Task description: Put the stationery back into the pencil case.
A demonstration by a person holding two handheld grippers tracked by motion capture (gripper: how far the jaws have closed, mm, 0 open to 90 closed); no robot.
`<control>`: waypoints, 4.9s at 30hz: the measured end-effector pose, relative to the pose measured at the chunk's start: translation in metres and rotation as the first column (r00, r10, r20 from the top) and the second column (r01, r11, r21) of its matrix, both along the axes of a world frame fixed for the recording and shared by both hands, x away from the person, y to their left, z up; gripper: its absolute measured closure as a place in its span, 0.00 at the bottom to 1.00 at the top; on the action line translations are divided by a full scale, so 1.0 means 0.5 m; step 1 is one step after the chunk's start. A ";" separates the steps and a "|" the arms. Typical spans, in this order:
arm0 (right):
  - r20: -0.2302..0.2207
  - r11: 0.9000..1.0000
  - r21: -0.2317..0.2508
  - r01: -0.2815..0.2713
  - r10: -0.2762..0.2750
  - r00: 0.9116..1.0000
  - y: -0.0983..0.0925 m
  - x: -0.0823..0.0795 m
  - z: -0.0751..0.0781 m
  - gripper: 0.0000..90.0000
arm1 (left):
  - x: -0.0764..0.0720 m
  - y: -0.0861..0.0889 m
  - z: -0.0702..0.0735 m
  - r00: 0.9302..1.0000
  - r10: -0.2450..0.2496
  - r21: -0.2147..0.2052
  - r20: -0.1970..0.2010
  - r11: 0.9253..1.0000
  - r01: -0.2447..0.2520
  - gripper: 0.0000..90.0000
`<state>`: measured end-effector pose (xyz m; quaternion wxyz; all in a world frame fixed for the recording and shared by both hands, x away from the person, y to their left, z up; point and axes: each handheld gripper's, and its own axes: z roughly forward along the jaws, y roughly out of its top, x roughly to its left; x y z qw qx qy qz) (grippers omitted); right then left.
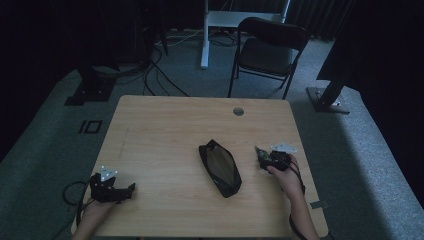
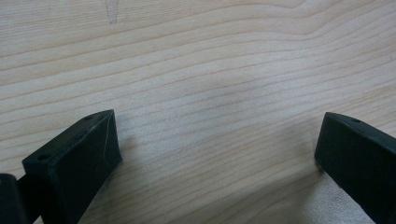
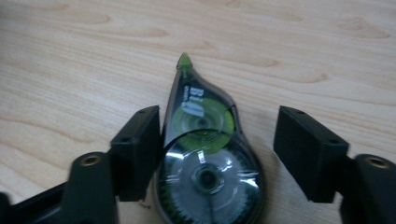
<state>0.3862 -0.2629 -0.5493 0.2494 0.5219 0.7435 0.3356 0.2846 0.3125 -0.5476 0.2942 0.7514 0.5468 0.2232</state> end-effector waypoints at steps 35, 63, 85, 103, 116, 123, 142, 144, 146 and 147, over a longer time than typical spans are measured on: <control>-0.030 1.000 0.010 0.017 -0.016 0.999 0.036 0.007 0.005 0.54 | 0.000 0.000 0.000 1.000 0.000 0.000 0.000 1.000 0.000 0.00; -0.007 1.000 0.012 -0.029 0.029 1.000 0.054 0.006 0.075 0.55 | 0.000 0.000 0.000 1.000 0.000 0.000 0.000 1.000 0.000 0.00; 0.085 0.992 0.041 -0.117 0.113 0.990 0.150 -0.025 0.197 0.56 | 0.000 0.000 0.000 1.000 0.000 0.000 0.000 1.000 0.000 0.00; 0.102 0.976 0.066 -0.206 0.199 0.975 0.252 -0.062 0.226 0.56 | 0.000 0.000 0.000 1.000 0.001 -0.002 0.002 1.000 -0.001 0.00; 0.088 0.975 0.084 -0.208 0.200 0.976 0.305 -0.075 0.208 0.56 | 0.000 0.000 0.000 1.000 -0.001 0.001 0.001 1.000 0.001 0.00; 0.047 0.972 0.105 -0.208 0.204 0.978 0.315 -0.077 0.187 0.56 | 0.000 0.000 0.000 1.000 0.000 0.000 0.001 1.000 0.000 0.00; -0.055 0.977 0.095 -0.190 0.196 0.979 0.340 -0.076 0.138 0.56 | 0.000 0.000 0.000 1.000 0.000 -0.001 0.001 1.000 0.000 0.00; -0.070 0.978 0.103 -0.179 0.187 0.980 0.341 -0.074 0.132 0.56 | 0.000 0.000 0.000 1.000 0.000 -0.001 0.001 1.000 0.000 0.00; -0.085 0.979 0.097 -0.178 0.187 0.979 0.343 -0.073 0.127 0.56 | 0.000 0.000 0.000 1.000 0.000 -0.001 0.001 1.000 0.000 0.00; -0.093 0.980 0.093 -0.176 0.184 0.978 0.344 -0.073 0.124 0.56 | 0.000 0.000 0.000 1.000 0.000 -0.001 0.001 1.000 0.000 0.00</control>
